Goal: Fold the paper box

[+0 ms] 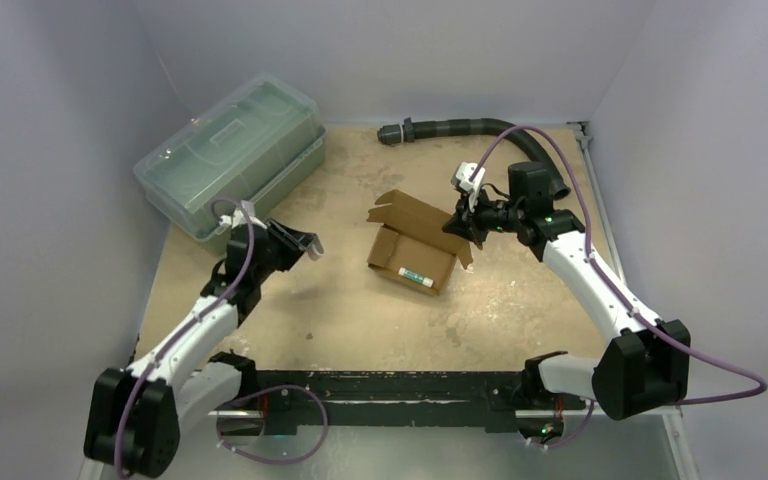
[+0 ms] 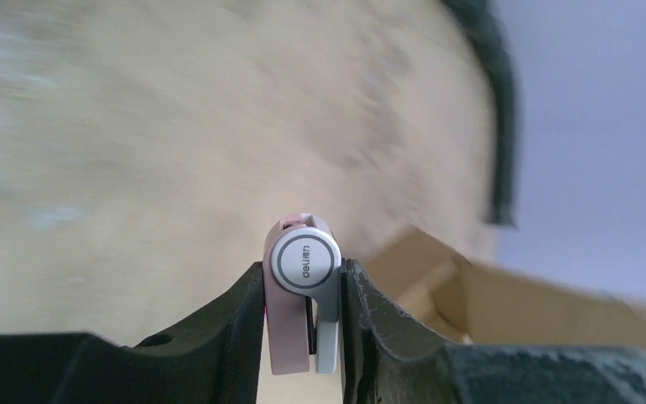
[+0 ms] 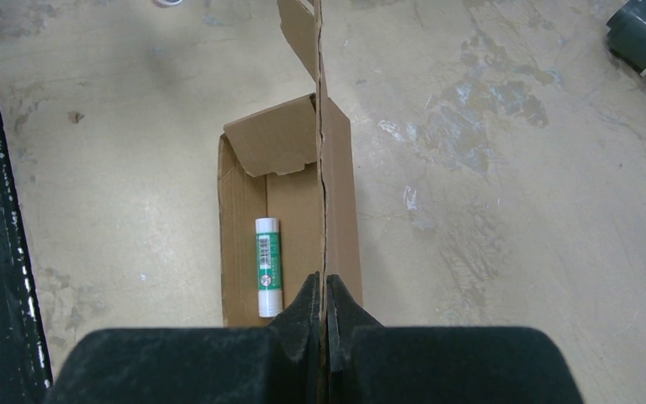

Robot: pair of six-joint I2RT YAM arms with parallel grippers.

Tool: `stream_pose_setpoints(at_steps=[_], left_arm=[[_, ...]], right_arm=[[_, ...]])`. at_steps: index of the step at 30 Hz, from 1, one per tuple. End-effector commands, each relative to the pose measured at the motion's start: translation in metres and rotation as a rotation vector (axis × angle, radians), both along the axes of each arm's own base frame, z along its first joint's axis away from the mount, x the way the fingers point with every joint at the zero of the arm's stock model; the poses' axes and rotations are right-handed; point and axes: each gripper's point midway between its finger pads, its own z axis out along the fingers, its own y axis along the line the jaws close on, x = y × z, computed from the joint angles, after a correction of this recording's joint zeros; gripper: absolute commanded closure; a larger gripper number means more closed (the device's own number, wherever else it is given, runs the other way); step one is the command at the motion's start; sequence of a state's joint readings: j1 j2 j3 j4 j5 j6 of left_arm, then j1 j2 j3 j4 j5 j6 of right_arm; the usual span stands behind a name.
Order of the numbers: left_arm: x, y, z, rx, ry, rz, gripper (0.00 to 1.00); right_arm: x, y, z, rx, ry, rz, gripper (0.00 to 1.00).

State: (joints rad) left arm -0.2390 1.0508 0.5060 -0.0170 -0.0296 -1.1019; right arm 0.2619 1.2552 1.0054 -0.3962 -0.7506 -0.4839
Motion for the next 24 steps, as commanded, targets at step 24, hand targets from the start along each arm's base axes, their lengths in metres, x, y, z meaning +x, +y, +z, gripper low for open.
stream_pose_setpoints(at_steps=[24], left_arm=[[-0.028,-0.248,0.004,-0.138,-0.003,-0.025,1.0]], right_arm=[[0.001,0.001,0.004,0.005,-0.024,0.004,1.0]])
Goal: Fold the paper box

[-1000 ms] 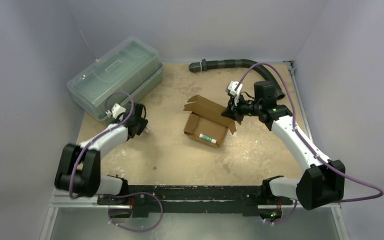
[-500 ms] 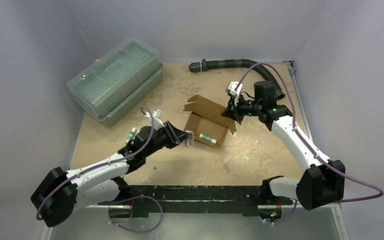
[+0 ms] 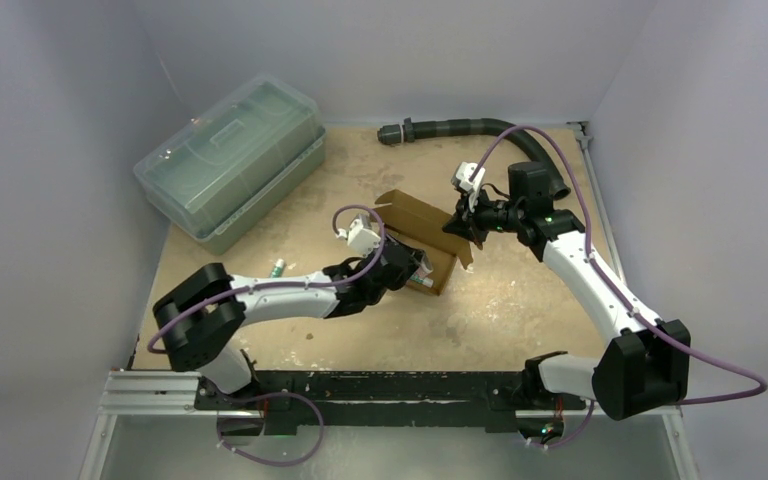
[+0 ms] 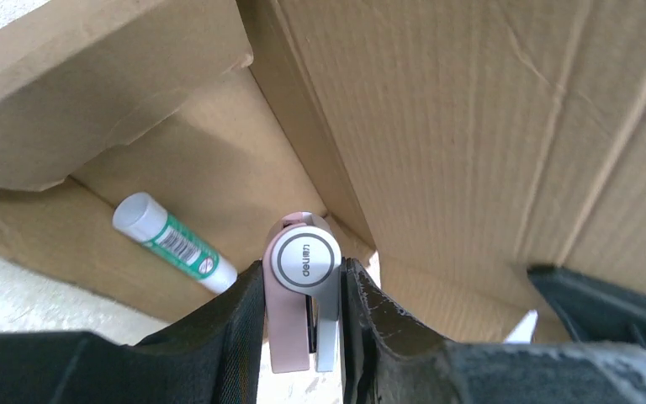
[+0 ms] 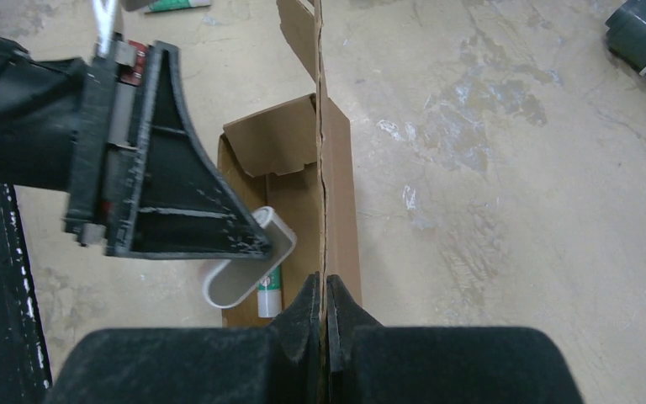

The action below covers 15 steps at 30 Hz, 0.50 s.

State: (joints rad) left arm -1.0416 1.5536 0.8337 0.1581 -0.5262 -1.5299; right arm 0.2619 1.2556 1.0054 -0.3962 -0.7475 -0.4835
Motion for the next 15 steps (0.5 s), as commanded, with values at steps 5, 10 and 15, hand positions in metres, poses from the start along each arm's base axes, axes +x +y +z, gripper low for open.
stream_pose_setpoints(at_steps=[5,10,15], left_arm=[[0.019,-0.013,-0.016,-0.024,0.059,0.125,0.76],[0.021,-0.013,-0.012,-0.001,0.039,0.114,0.57],[0.021,-0.007,-0.001,0.006,0.01,0.113,0.5]], right_arm=[[-0.001,0.001,0.006,0.009,-0.026,0.008,1.0],[-0.001,0.002,0.006,0.009,-0.027,0.011,1.0],[-0.001,0.002,0.007,0.01,-0.027,0.012,1.0]])
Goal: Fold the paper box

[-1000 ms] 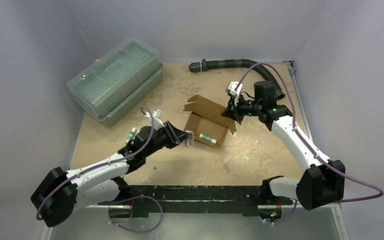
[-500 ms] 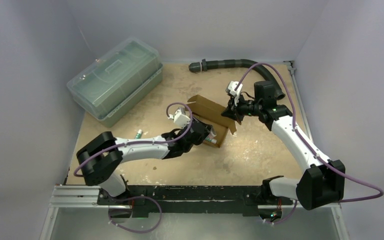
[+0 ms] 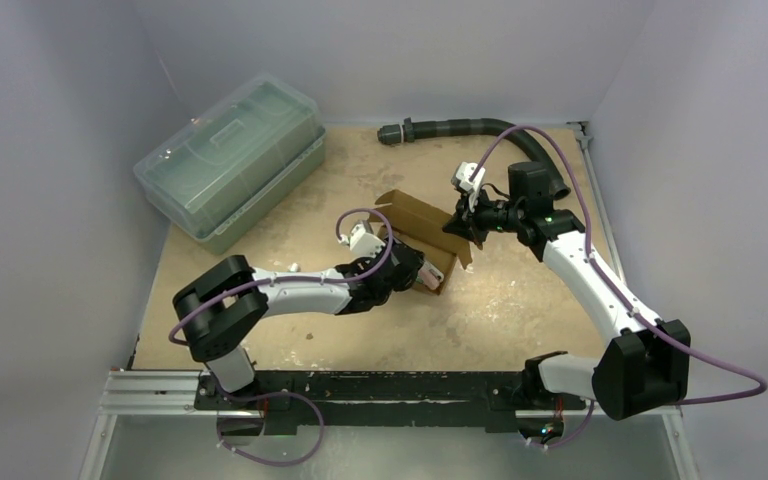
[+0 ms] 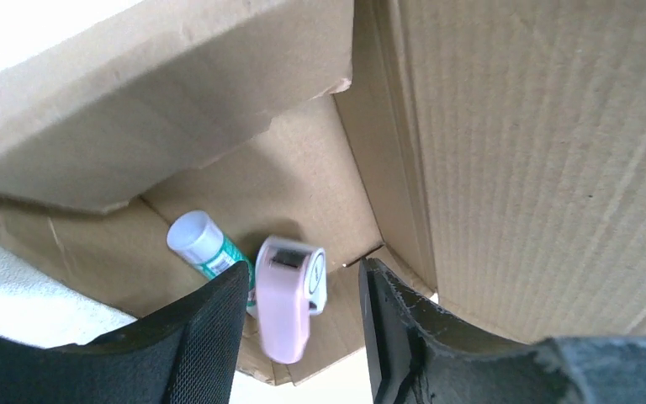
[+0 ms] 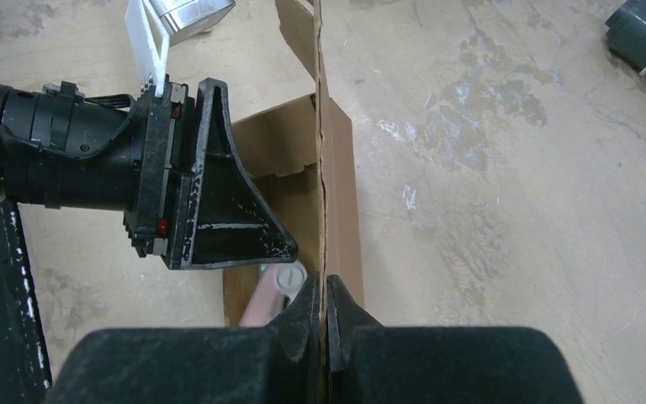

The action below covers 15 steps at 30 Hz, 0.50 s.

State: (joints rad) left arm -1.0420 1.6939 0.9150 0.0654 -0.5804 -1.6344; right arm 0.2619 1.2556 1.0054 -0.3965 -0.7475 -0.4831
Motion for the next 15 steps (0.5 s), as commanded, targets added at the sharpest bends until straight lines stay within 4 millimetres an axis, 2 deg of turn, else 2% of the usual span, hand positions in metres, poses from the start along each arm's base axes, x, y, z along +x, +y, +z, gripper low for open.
stream_pose_setpoints(at_steps=[1,5,8,10,12,14,15], left_arm=[[0.009,-0.005,0.041,-0.057,-0.081,0.016,0.5],[0.007,-0.001,0.047,-0.06,-0.089,0.009,0.5],[0.0,0.004,0.067,-0.034,-0.135,-0.052,0.53],[-0.01,0.01,0.079,0.045,-0.191,-0.162,0.53],[-0.027,0.012,0.09,0.157,-0.284,-0.355,0.53],[-0.047,0.027,0.081,0.326,-0.332,-0.543,0.53],[-0.054,0.049,0.064,0.435,-0.286,-0.573,0.53]], right_arm=[[-0.001,0.002,0.007,0.01,-0.028,0.013,1.0],[-0.001,0.002,0.007,0.011,-0.029,0.011,1.0],[-0.001,0.002,0.007,0.01,-0.027,0.01,1.0],[-0.002,0.002,0.007,0.01,-0.028,0.011,1.0],[-0.002,0.002,0.007,0.01,-0.026,0.013,1.0],[-0.002,0.002,0.007,0.011,-0.027,0.014,1.0],[-0.002,0.002,0.007,0.012,-0.025,0.015,1.0]])
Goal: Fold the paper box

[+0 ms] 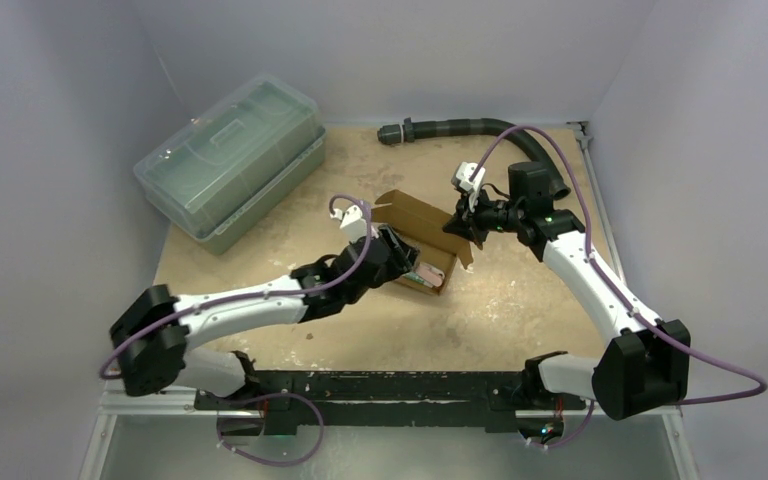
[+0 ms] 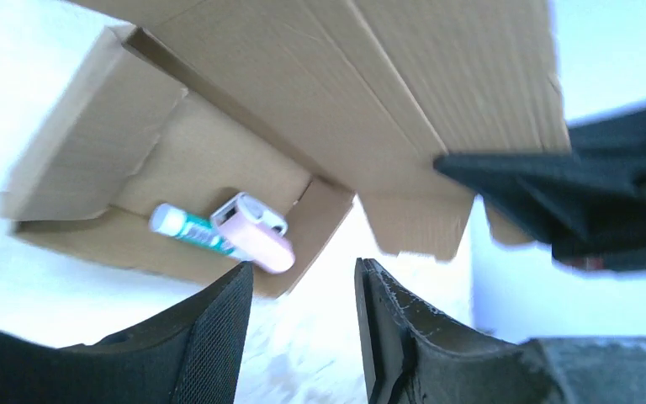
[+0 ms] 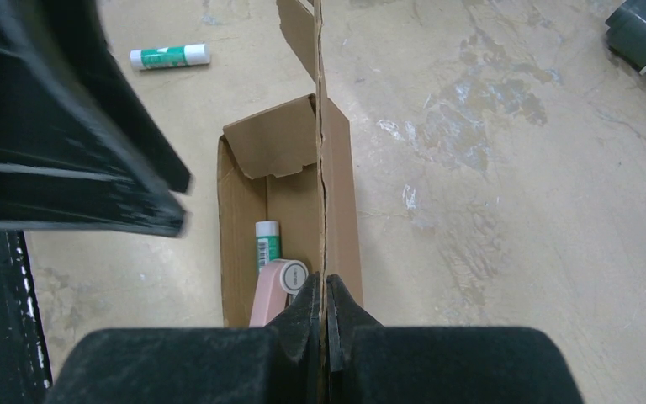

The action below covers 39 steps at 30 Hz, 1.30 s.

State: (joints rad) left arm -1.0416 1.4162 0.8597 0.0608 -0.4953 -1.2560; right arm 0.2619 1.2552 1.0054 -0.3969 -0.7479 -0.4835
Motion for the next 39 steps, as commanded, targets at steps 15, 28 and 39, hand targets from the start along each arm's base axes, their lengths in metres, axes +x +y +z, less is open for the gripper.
stream_pose_setpoints(at_steps=[15,28,39], left_arm=[[-0.029,0.182,-0.093,1.012,0.174,-0.255,0.44],[-0.038,0.15,-0.154,0.951,0.292,-0.434,0.82],[-0.037,0.087,-0.065,0.177,0.055,-0.218,1.0]], right_arm=[[-0.001,0.003,0.005,0.012,-0.017,0.013,1.0],[-0.001,0.002,0.005,0.011,-0.019,0.015,1.0],[0.0,0.003,0.003,0.009,-0.014,0.015,1.0]])
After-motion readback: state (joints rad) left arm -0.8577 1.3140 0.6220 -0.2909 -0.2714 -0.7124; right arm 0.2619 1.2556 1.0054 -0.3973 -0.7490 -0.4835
